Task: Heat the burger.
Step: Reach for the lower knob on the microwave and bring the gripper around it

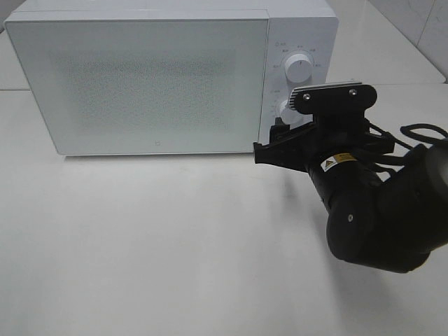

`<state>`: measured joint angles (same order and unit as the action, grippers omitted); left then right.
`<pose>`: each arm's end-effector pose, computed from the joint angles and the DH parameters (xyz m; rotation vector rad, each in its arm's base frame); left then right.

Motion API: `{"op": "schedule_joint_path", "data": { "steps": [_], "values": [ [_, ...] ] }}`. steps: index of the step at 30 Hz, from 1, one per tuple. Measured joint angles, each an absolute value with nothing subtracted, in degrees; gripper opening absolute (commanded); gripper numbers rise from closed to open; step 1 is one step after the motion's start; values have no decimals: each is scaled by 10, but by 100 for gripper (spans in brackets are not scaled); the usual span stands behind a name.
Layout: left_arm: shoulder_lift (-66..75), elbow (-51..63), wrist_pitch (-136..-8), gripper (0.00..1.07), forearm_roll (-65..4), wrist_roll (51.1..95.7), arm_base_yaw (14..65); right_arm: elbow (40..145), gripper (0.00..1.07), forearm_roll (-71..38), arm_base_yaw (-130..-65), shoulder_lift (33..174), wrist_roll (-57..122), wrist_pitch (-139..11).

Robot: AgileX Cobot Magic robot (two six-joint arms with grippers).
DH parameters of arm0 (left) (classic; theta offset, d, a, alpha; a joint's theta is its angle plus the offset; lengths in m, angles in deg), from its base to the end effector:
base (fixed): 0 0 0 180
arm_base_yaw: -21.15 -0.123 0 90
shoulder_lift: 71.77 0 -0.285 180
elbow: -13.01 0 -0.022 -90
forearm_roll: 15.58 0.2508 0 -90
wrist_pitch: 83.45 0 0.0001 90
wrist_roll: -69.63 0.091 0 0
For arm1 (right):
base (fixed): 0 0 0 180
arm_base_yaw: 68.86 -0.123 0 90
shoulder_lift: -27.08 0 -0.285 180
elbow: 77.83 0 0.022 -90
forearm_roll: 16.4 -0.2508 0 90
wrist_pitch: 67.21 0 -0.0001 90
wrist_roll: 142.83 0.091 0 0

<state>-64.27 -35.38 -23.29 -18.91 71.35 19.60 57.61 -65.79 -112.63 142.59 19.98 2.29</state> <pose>-0.0055 -0.0047 0.2791 0.0056 2.0243 -0.0332 0.2556 0.1552 0.1408 -0.0014 1.6928 -0.0531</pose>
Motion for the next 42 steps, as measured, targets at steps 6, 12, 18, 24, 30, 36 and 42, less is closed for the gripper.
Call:
{"op": "schedule_joint_path", "data": {
  "steps": [6,12,18,24,30,36,42],
  "values": [
    [-643,-354,-233,100,-189,713,196,601,75,-632,-1113,1444,210,22],
    [-643,-354,-233,100,-189,713,196,626,75,-609,-1087,1463,222,23],
    [-643,-354,-233,100,-189,713,196,649,75,-595,-1072,1487,226,23],
    [-643,-354,-233,100,-189,713,196,676,75,-583,-1058,1510,233,22],
    [-643,-354,-233,100,-189,713,196,699,75,-575,-1049,1535,246,22],
    [-643,-354,-233,100,-189,713,196,704,75,-575,-1043,1544,256,22],
    [-643,-354,-233,100,-189,713,196,704,75,-573,-1040,1544,266,19]
  ]
}}
